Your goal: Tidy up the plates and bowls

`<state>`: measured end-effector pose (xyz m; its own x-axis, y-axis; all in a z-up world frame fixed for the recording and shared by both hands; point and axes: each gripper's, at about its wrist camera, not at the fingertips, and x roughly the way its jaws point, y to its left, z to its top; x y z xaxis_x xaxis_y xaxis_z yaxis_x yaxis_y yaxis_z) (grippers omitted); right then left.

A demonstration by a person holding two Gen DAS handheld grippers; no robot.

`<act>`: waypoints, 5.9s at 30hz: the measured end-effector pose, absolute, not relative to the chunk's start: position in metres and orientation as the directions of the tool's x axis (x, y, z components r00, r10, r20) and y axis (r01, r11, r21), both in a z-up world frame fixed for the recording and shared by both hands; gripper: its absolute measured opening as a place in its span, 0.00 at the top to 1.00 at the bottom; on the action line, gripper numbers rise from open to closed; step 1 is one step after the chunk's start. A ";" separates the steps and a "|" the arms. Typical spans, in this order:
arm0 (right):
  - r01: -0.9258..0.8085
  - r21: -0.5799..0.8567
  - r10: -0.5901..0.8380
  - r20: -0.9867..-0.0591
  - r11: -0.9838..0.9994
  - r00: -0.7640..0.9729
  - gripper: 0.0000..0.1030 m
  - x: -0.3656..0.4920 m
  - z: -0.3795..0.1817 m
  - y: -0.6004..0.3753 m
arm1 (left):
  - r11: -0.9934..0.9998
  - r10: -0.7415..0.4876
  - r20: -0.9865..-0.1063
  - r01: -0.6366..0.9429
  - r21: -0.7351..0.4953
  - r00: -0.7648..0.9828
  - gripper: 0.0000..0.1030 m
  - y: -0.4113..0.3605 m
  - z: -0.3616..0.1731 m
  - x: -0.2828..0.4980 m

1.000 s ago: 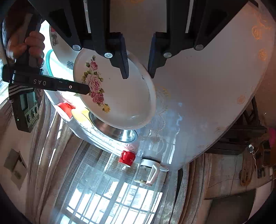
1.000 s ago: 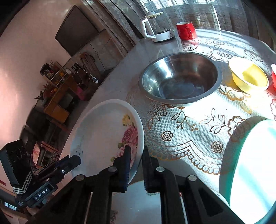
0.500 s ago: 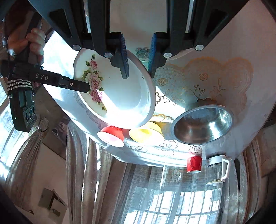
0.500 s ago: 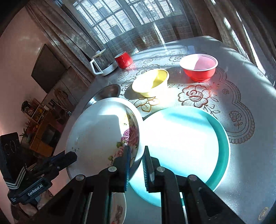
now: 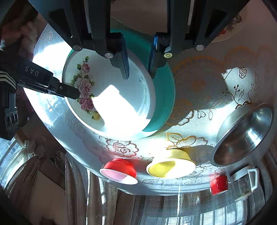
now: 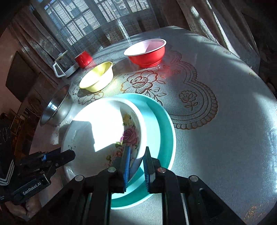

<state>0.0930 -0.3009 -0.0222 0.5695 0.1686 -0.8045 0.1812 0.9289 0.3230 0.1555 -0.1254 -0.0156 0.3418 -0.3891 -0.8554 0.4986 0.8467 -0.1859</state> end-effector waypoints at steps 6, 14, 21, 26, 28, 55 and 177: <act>0.173 0.323 0.171 -0.801 0.930 0.574 0.85 0.095 -0.026 -0.303 | 0.851 -0.382 -0.860 0.491 -0.184 0.338 0.77 -0.125 -0.019 0.157; 0.174 0.337 0.184 -0.799 0.925 0.572 0.84 0.098 -0.028 -0.299 | 0.867 -0.366 -0.860 0.466 -0.176 0.355 0.77 -0.122 -0.018 0.157; 0.174 0.292 0.143 -0.805 0.940 0.576 0.83 0.096 -0.025 -0.294 | 0.866 -0.393 -0.837 0.459 -0.198 0.381 0.77 -0.116 -0.011 0.154; 0.173 0.290 0.138 -0.799 0.941 0.586 0.77 0.093 -0.025 -0.292 | 0.868 -0.397 -0.818 0.461 -0.186 0.417 0.76 -0.110 0.000 0.144; 0.168 0.288 0.134 -0.788 0.943 0.600 0.72 0.091 -0.022 -0.291 | 0.872 -0.399 -0.807 0.454 -0.186 0.436 0.71 -0.106 0.005 0.140; -0.190 0.423 0.423 -0.570 0.886 0.704 0.34 0.013 0.020 -0.238 | 0.963 -0.252 -0.703 0.248 -0.111 0.665 0.39 -0.006 0.038 0.070; 0.070 0.186 0.086 -0.713 0.980 0.696 0.71 0.072 -0.011 -0.289 | 0.879 -0.461 -0.699 0.388 -0.276 0.547 0.61 -0.071 -0.005 0.142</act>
